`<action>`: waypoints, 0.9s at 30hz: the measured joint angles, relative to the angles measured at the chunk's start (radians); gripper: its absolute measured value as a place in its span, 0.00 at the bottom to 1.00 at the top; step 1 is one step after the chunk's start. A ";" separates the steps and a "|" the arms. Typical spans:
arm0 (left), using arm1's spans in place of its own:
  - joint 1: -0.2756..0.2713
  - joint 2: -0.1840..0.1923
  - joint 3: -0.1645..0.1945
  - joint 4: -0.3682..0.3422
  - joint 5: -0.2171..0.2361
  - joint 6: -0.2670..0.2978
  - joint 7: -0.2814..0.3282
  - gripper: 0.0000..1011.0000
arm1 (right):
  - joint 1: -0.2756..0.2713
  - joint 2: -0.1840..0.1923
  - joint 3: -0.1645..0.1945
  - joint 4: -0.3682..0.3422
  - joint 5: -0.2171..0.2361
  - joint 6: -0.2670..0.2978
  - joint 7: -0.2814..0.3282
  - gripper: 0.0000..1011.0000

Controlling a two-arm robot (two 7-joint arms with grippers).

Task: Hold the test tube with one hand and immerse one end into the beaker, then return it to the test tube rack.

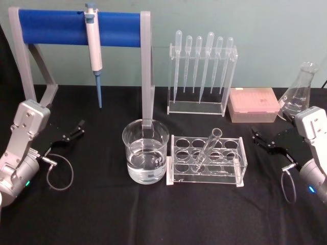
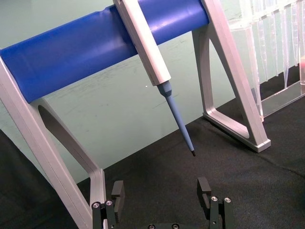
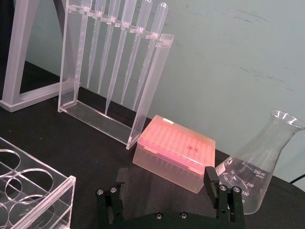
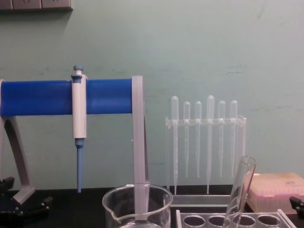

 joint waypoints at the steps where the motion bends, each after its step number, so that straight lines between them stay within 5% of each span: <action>1: 0.000 0.000 0.000 0.000 0.000 0.000 0.000 0.99 | 0.000 0.000 0.000 0.000 0.000 0.000 0.000 0.99; 27: 0.000 0.000 0.000 0.000 0.000 0.000 0.000 0.99 | 0.000 0.000 0.000 0.000 0.000 0.000 0.000 0.99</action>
